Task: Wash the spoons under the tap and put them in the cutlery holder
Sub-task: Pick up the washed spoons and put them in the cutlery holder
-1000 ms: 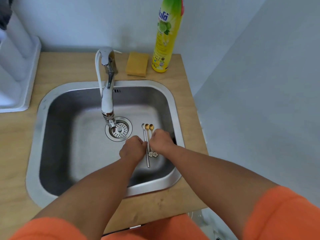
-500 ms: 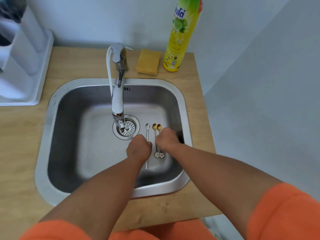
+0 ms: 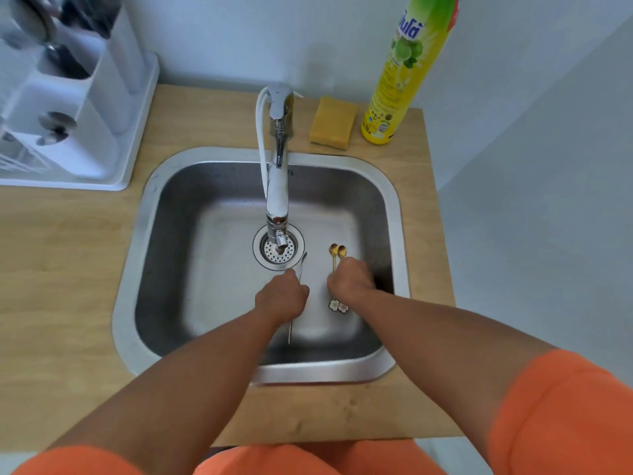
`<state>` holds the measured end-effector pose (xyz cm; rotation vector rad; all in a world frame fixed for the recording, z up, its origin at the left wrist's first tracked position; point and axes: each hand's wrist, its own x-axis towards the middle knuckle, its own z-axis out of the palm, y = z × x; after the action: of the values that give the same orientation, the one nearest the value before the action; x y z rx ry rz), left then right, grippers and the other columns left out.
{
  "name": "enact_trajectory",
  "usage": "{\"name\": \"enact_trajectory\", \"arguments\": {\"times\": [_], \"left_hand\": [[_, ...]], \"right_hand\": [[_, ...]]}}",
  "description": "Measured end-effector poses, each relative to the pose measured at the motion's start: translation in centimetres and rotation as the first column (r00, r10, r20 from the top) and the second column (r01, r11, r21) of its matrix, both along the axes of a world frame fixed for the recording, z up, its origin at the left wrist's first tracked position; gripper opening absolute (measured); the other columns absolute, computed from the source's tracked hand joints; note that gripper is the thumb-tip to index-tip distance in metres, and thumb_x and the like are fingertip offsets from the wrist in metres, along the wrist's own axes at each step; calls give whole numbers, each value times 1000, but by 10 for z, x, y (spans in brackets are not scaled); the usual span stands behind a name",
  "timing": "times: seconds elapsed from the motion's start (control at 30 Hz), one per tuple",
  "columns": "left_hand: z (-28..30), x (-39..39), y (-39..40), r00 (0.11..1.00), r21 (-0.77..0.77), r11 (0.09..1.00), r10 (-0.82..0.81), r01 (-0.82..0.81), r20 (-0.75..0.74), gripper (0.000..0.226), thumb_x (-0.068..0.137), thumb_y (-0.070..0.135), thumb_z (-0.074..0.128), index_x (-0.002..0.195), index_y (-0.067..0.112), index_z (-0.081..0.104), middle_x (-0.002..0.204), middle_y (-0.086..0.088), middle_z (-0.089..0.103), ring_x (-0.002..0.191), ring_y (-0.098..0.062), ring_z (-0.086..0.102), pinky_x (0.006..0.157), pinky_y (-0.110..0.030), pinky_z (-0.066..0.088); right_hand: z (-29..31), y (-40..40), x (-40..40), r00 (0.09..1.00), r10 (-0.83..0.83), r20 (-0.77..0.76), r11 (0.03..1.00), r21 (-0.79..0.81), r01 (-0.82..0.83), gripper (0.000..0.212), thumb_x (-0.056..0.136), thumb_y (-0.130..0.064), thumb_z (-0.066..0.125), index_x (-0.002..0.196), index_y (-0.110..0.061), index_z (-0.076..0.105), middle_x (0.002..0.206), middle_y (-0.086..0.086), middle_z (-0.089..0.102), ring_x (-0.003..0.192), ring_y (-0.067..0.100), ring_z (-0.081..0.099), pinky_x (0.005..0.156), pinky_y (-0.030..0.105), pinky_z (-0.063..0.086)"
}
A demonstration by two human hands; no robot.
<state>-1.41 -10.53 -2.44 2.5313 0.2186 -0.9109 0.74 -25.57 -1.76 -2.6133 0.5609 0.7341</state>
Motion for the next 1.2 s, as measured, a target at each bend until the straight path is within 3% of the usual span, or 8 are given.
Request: {"name": "enact_trajectory", "arguments": {"times": [0.13, 0.3, 0.47, 0.6, 0.8, 0.97, 1.1, 1.2], "left_hand": [[8, 2, 35, 988, -218, 964, 152, -152, -15, 15, 96, 33, 47, 92, 19, 50, 98, -7, 64, 84, -31, 61, 76, -42, 54], [33, 5, 71, 937, -431, 850, 348, -303, 30, 16, 94, 23, 53, 80, 21, 46, 73, -1, 61, 54, -15, 56, 46, -25, 44], [74, 12, 107, 893, -470, 834, 411, -289, 181, 16, 99, 19, 57, 84, 18, 49, 79, -5, 66, 58, -6, 67, 59, -35, 53], [122, 17, 144, 842, -481, 849, 414, -220, 346, 18, 102, 19, 55, 86, 17, 49, 79, -9, 67, 63, -8, 69, 62, -37, 54], [206, 38, 209, 650, -474, 864, 461, -171, 605, 14, 97, 18, 54, 88, 8, 48, 68, -11, 68, 57, -21, 63, 57, -33, 50], [259, 54, 259, 431, -479, 873, 467, -89, 772, 9, 96, 13, 52, 95, 4, 50, 75, -21, 59, 59, -18, 59, 55, -34, 50], [273, 64, 286, 234, -444, 881, 472, -164, 850, 11, 94, 19, 50, 89, 28, 47, 87, -29, 61, 72, -39, 64, 64, -46, 53], [263, 66, 296, 212, -383, 880, 446, -281, 870, 11, 96, 25, 52, 100, 15, 54, 90, -15, 62, 78, -39, 63, 70, -47, 54]], "right_hand": [[-2, 7, -2, 998, 57, -20, 998, -33, -57, 14, 94, -20, 61, 83, -12, 55, 89, 5, 55, 85, 28, 63, 64, 29, 49], [0, 13, -8, 995, 60, -75, 996, -55, -64, 24, 92, -19, 61, 71, -18, 48, 75, 0, 47, 78, 25, 58, 63, 31, 51], [10, 29, -20, 980, 164, -109, 985, -27, -168, 20, 87, -36, 56, 76, -21, 49, 75, -5, 49, 66, 18, 52, 53, 27, 33], [17, 62, -30, 976, 216, 6, 976, 15, -216, 24, 84, -39, 49, 87, -19, 61, 86, 1, 67, 77, 25, 65, 61, 30, 42], [39, 124, -33, 939, 266, 218, 940, 158, -303, 18, 86, -40, 52, 86, -23, 57, 74, -9, 63, 73, 22, 60, 64, 31, 42], [68, 167, -20, 922, 208, 326, 918, 260, -299, 18, 81, -42, 52, 78, -25, 53, 47, -16, 56, 53, -3, 50, 52, 25, 30], [102, 191, 0, 879, 185, 440, 888, 308, -341, 18, 84, -41, 52, 78, -24, 51, 63, -8, 64, 69, 21, 64, 62, 33, 46], [131, 205, 22, 821, 161, 548, 867, 319, -383, 17, 88, -41, 57, 80, -26, 54, 69, -11, 60, 75, 24, 61, 65, 33, 42]]}}
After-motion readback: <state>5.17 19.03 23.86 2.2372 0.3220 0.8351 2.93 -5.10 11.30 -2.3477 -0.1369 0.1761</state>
